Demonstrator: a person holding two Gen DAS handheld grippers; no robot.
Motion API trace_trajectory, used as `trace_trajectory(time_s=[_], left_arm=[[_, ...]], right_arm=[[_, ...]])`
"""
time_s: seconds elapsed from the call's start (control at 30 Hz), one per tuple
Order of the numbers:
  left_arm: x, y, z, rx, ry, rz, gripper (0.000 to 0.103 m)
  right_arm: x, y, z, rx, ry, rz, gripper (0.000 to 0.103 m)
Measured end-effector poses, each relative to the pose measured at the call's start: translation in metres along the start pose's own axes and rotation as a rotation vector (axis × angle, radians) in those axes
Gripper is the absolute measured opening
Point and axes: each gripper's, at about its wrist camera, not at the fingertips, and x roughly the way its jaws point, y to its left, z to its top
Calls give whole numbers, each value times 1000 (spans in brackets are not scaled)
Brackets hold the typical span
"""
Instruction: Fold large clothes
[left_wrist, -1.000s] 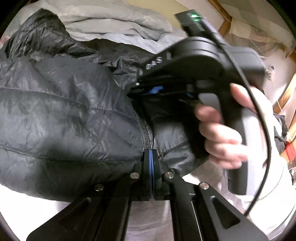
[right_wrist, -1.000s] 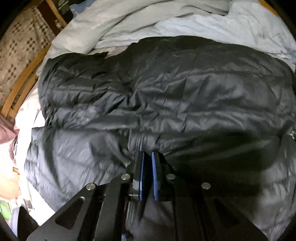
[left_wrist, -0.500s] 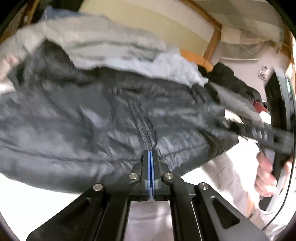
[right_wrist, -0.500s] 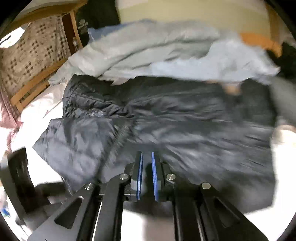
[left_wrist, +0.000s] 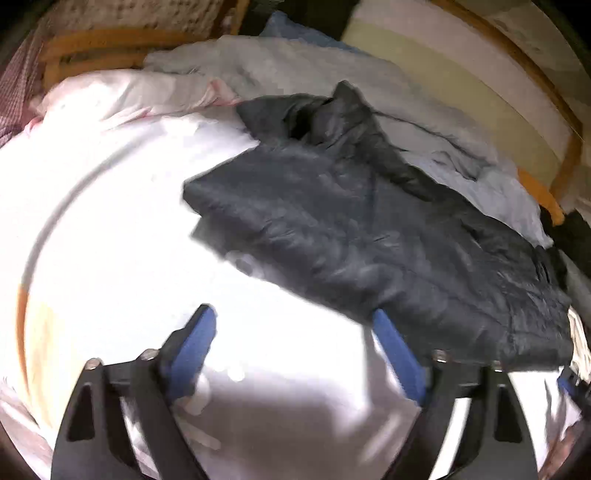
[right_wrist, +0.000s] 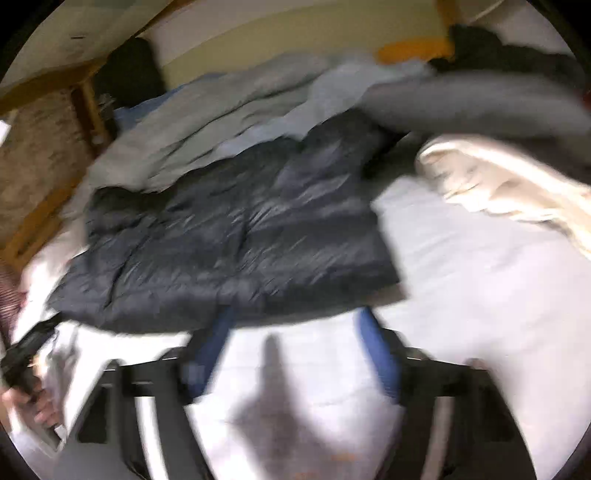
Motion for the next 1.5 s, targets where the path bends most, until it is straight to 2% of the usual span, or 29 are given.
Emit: trace_trajectory(time_s=[0.03, 0.1, 0.13, 0.17, 0.23, 0.3, 0.33, 0.37, 0.4, 0.43, 0.47, 0.5, 0.53, 0.6, 0.67, 0.73, 0.8, 0.9, 0.97, 1.0, 1.03, 1.07, 1.13, 1.2, 1.3, 1.43, 1.5], left_arm=[[-2, -1, 1, 13, -7, -19, 83], [1, -5, 2, 16, 27, -141, 83], [7, -7, 3, 0, 39, -172, 84], [13, -6, 5, -32, 32, -178, 84], [19, -4, 10, -101, -15, -124, 82], [26, -6, 15, -148, -31, -103, 79], [30, -7, 18, -146, -30, -110, 71], [33, -7, 20, -148, -26, -114, 55], [36, -5, 21, -162, -14, -131, 44], [38, -3, 21, -169, 1, -173, 21], [37, -2, 21, -161, 11, -195, 15], [30, -4, 20, -140, 3, -176, 14], [22, -7, 18, -113, -6, -164, 12], [-1, -13, 13, -58, -21, -145, 12], [-18, -15, 7, -50, -10, -138, 12], [-27, -11, -4, -58, 17, -145, 14], [-30, -9, -18, -40, 31, -129, 19], [-29, -15, -28, 34, -7, -52, 43], [-30, -20, -28, 80, -43, 8, 64], [-32, -21, -27, 89, -57, 35, 67], [-36, -21, -25, 90, -76, 53, 69], [-40, -18, -23, 86, -88, 53, 69], [-54, -9, -17, 75, -119, 54, 69], [-70, -2, -9, 56, -163, 50, 69], [-94, 5, 1, 55, -223, 36, 69], [-112, -9, 14, 170, -300, 43, 69], [-112, -21, 24, 221, -313, 25, 71]], right_arm=[[3, -4, -2, 27, 1, -3, 85], [4, -8, -1, 52, -10, 11, 85], [6, -11, 1, 69, -16, 23, 85], [8, -17, 4, 101, -29, 31, 85], [15, -28, 10, 157, -57, 40, 85], [23, -38, 14, 181, -83, 7, 84], [22, -38, 16, 195, -84, -12, 78], [20, -37, 16, 189, -94, -42, 70], [20, -35, 16, 174, -95, -67, 50], [21, -31, 16, 159, -91, -86, 35], [17, -27, 13, 146, -104, -111, 29], [11, -23, 12, 129, -116, -132, 17], [3, -16, 9, 103, -127, -161, 12], [-25, 1, 2, 46, -175, -216, 10], [-59, 14, -11, -3, -245, -251, 10], [-79, 15, -26, 8, -260, -265, 10], [-87, 11, -40, 24, -238, -272, 10], [-76, 2, -49, 31, -166, -295, 12], [-63, -4, -50, 37, -129, -323, 18], [-64, -5, -51, 48, -142, -335, 28], [-65, -6, -51, 54, -154, -352, 42], [-71, -7, -52, 55, -185, -388, 48], [-85, -3, -50, 26, -253, -449, 49], [-96, -3, -46, 17, -294, -469, 49], [-108, 2, -38, 17, -328, -427, 49], [-111, 21, -24, -62, -335, -395, 52], [-113, 26, -17, -83, -330, -367, 53]])
